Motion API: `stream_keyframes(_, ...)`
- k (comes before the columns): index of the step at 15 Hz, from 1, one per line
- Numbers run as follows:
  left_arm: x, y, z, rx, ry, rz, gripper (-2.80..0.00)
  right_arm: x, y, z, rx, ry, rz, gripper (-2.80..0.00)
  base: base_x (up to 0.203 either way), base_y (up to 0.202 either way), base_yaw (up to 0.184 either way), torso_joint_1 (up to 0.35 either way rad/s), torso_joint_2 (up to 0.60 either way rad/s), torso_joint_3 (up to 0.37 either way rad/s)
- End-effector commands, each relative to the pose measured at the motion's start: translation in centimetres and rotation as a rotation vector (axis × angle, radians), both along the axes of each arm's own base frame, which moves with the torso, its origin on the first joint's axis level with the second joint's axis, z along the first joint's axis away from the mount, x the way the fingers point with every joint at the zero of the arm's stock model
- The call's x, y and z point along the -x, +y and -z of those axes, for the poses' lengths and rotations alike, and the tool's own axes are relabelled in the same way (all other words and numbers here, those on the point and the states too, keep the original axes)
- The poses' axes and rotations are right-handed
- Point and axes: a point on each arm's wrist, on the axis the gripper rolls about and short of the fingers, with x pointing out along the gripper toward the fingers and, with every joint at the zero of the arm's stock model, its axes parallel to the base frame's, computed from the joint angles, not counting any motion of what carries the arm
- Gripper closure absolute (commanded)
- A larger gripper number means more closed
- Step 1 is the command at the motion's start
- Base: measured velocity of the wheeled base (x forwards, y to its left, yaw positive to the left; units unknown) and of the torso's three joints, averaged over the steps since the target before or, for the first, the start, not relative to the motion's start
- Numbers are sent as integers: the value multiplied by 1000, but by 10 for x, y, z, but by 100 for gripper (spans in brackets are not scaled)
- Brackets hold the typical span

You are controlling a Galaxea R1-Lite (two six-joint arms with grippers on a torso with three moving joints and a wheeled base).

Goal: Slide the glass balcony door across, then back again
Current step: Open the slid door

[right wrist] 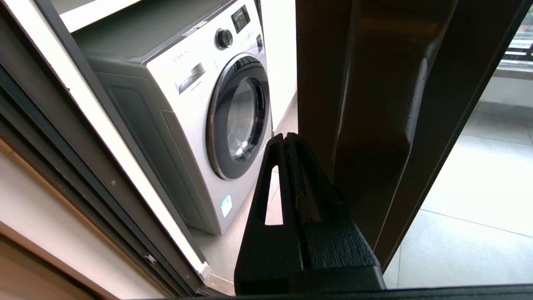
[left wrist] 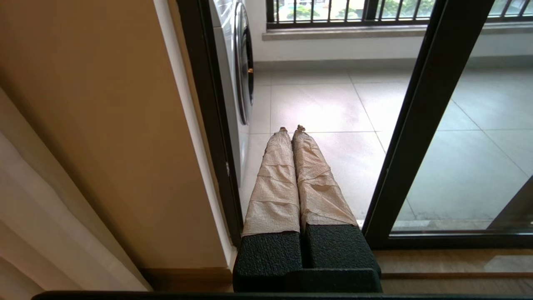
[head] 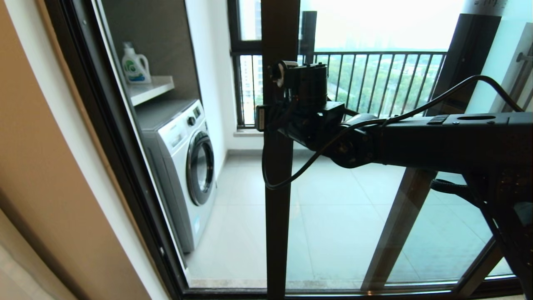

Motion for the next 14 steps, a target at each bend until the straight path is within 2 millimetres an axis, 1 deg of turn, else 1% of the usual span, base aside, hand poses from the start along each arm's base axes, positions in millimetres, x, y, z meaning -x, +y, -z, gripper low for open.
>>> stream_keyframes(1, 0, 0, 0, -1, 2, 0, 0, 0, -2, 0, 4, 3, 37, 0, 0, 0, 0, 0, 0, 0)
stream_keyframes(3, 0, 0, 0, -1, 2, -1, 0, 0, -2, 0, 5, 4, 49, 0, 0, 0, 0, 0, 0, 0)
stream_keyframes(6, 0, 0, 0, -1, 2, 0, 0, 4, -6, -6, 3, -2, 64, 0, 0, 0, 0, 0, 0, 0)
stream_keyframes(8, 0, 0, 0, -1, 2, 0, 0, 3, -12, -7, 3, -2, 75, 0, 0, 0, 0, 0, 0, 0)
stream_keyframes(11, 0, 0, 0, -1, 2, 0, 0, 3, -22, -2, 22, 24, 94, 0, 0, 0, 0, 0, 0, 0)
stream_keyframes(14, 0, 0, 0, -1, 2, -1, 0, 11, -31, -11, 17, 19, 101, 0, 0, 0, 0, 0, 0, 0)
